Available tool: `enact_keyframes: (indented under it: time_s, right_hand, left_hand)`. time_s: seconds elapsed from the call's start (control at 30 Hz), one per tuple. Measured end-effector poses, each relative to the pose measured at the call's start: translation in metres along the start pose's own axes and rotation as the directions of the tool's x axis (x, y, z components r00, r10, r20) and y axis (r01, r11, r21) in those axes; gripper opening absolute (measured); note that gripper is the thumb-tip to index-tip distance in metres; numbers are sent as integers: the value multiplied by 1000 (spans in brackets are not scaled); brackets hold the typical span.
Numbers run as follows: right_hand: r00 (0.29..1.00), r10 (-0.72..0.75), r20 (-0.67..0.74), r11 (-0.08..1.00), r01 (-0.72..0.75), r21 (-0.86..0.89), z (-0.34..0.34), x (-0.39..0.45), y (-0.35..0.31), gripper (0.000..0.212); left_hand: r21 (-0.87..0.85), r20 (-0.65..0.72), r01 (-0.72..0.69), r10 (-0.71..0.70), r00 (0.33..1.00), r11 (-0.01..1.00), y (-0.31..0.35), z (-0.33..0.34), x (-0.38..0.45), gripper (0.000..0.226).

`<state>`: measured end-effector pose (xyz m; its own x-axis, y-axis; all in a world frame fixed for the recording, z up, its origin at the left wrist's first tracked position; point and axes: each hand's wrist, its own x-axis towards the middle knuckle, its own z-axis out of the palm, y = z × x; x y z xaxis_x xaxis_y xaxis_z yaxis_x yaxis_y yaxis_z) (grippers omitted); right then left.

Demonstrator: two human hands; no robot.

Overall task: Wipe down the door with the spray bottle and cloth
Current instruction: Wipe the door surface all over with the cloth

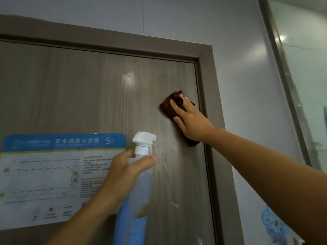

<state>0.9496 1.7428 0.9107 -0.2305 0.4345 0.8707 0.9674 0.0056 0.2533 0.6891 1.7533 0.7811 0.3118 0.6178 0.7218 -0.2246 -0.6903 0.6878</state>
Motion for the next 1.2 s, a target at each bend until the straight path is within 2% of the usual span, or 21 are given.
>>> enact_keyframes:
  time_s: [0.13,0.33,0.47,0.6,0.83,1.03,1.13,1.2]
  right_hand:
    - [997,9,83,1000,-9,7,-5,-5,3,65]
    - [990,13,141,1000,-16,19,-12,-7,-2,68]
    - [988,16,153,999,-20,26,-10,-9,0,68]
    - [990,12,143,999,-19,48,-8,-11,3,67]
    - [991,16,130,998,-23,53,-4,-10,5,67]
    - [993,31,116,999,-35,28,-2,-14,4,67]
    - [998,45,35,998,-46,33,10,-26,1,65]
    - [996,66,-53,997,-64,46,23,-41,-3,64]
  left_hand:
    - [-35,74,38,-35,997,999,-12,42,-13,47]
    - [-81,103,106,-97,990,991,-24,69,-12,43]
    - [-76,79,92,-86,993,993,-32,74,-12,44]
    - [-101,55,89,-84,995,991,-34,79,-9,39]
    - [-64,40,53,-51,998,997,-28,81,-7,51]
    - [-63,-19,50,-51,998,997,-22,66,-9,35]
    - [-62,-79,15,-19,997,998,-16,42,-4,25]
    - [-60,-114,-8,2,993,998,-10,19,2,28]
